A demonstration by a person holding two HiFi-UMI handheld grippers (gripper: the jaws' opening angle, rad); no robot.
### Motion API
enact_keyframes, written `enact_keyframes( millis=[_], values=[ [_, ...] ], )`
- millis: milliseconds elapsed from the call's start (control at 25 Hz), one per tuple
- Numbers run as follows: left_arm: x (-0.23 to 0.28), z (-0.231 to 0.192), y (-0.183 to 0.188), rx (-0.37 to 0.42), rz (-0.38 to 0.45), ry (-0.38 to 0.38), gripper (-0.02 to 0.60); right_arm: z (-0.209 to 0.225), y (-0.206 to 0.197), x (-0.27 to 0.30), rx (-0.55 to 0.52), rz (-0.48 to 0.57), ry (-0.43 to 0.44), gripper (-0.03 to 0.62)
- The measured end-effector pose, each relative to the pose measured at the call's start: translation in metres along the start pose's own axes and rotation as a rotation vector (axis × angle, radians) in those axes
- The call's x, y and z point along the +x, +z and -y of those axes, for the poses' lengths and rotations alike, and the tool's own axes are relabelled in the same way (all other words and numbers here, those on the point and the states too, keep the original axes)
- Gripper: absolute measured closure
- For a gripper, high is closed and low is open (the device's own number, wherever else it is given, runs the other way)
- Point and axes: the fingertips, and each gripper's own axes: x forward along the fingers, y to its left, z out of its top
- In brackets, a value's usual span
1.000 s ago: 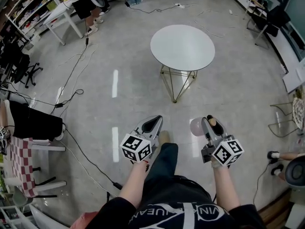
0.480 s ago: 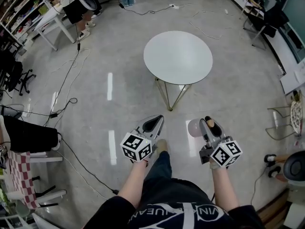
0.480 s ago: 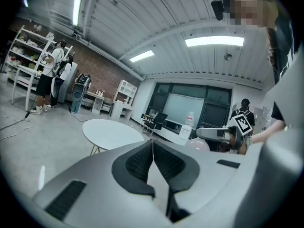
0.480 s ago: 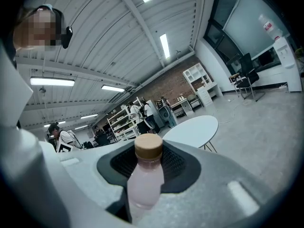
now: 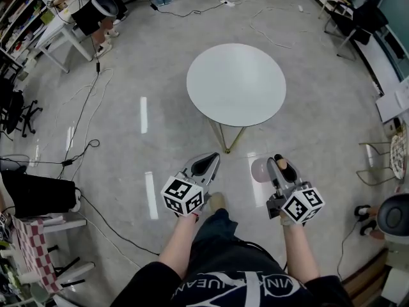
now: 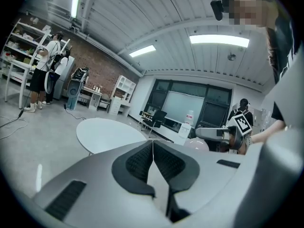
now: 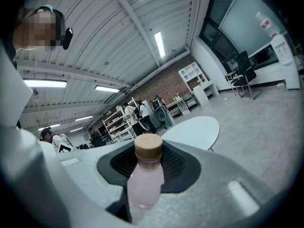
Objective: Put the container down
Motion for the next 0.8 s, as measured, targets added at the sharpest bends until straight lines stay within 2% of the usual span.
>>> enact_keyframes(
  millis=[440,800],
  values=[
    [0.053,-0.043,0.016,-0.001,-0.032,-0.039,0.568,0.033,0.017,0.055,0.010,0.007,-0.033,0.467],
    [0.071,-0.063,0.024,-0.015,-0.031,-0.027,0.568,0.049,0.024,0.089,0.021,-0.005,-0.029,0.467]
  ],
)
